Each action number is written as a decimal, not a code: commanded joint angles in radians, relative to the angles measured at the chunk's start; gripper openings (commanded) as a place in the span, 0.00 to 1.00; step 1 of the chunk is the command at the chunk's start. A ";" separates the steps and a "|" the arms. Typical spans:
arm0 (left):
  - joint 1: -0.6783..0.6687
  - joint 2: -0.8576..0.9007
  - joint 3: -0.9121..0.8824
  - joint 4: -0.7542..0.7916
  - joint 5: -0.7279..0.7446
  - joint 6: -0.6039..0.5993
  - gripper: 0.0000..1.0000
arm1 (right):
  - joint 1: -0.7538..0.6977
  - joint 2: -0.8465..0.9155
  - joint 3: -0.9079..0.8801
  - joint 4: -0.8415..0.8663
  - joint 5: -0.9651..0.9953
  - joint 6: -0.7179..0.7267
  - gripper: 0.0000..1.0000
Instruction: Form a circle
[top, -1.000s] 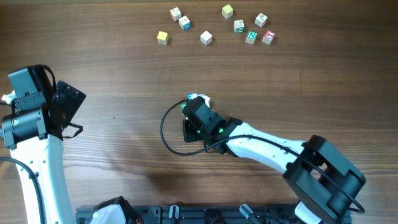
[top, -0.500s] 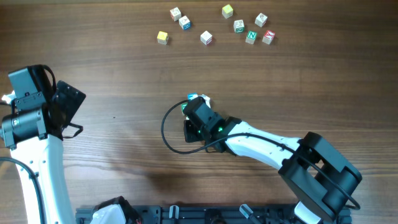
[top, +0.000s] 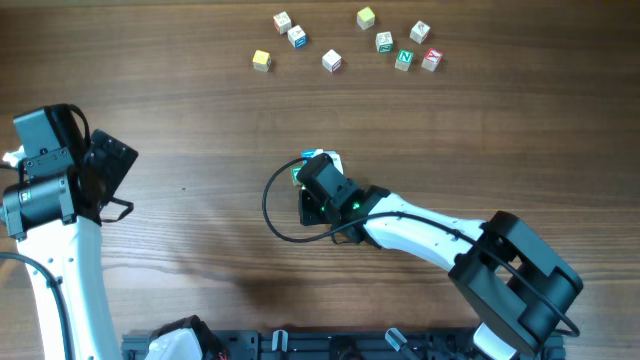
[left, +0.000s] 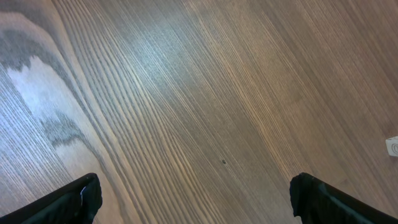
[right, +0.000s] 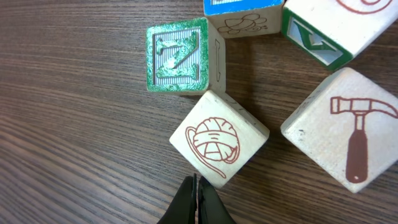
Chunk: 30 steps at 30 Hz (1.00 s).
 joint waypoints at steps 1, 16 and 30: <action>0.007 0.002 0.007 0.000 -0.013 -0.012 1.00 | -0.004 0.017 -0.003 -0.002 0.024 0.016 0.05; 0.007 0.002 0.007 0.000 -0.013 -0.012 1.00 | -0.004 0.016 -0.003 -0.002 0.023 0.016 0.05; 0.007 0.002 0.007 0.000 -0.013 -0.012 1.00 | -0.006 -0.105 -0.002 -0.255 0.169 0.291 0.05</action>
